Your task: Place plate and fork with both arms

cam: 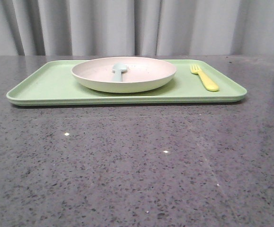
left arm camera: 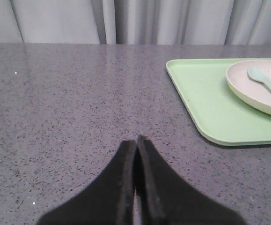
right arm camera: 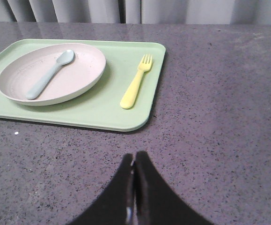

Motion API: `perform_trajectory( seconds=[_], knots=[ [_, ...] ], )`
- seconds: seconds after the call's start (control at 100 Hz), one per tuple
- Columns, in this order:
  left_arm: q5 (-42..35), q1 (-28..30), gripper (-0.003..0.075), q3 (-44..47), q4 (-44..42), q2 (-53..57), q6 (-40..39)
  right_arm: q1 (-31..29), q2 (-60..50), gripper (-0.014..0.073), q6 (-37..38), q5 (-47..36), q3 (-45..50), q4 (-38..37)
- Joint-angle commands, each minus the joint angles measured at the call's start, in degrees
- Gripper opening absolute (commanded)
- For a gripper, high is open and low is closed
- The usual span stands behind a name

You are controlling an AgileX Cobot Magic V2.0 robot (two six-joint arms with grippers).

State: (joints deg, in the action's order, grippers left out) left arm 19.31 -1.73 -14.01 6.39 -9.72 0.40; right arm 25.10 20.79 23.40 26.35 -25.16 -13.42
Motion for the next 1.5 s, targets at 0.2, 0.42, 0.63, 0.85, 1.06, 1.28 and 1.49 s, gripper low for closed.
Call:
perform_trajectory(
  seconds=[0.2,0.42,0.63,0.85,1.06,1.28,1.49],
  knots=[
    [-18.07,0.02,-0.002,12.5,-0.28,7.88,-0.4,-0.11,0.29,-0.0093,-0.63,-4.11,-1.48,-1.03],
    [-16.31,0.02,-0.002,14.74,-0.28,11.77,-0.4,-0.11,0.36,-0.0093,-0.63,-4.1,-1.48,-1.03],
    [-16.31,0.02,-0.002,14.74,-0.05,11.77,-0.4,-0.11,0.36,-0.0093,-0.63,-3.98,-1.48,-1.03],
    [-16.31,0.02,-0.002,14.74,-0.05,11.77,-0.4,-0.11,0.36,-0.0093,-0.63,-3.98,-1.48,-1.03],
    [-16.31,0.02,-0.002,14.74,-0.05,11.77,-0.4,-0.11,0.36,-0.0093,-0.63,-3.98,-1.48,-1.03],
    [-16.31,0.02,-0.002,14.74,-0.05,11.77,-0.4,-0.11,0.36,-0.0093,-0.63,-3.98,-1.48,-1.03],
    [-16.31,0.02,-0.002,14.74,-0.05,11.77,-0.4,-0.11,0.36,-0.0093,-0.63,-3.97,-1.41,-1.03]
  ],
)
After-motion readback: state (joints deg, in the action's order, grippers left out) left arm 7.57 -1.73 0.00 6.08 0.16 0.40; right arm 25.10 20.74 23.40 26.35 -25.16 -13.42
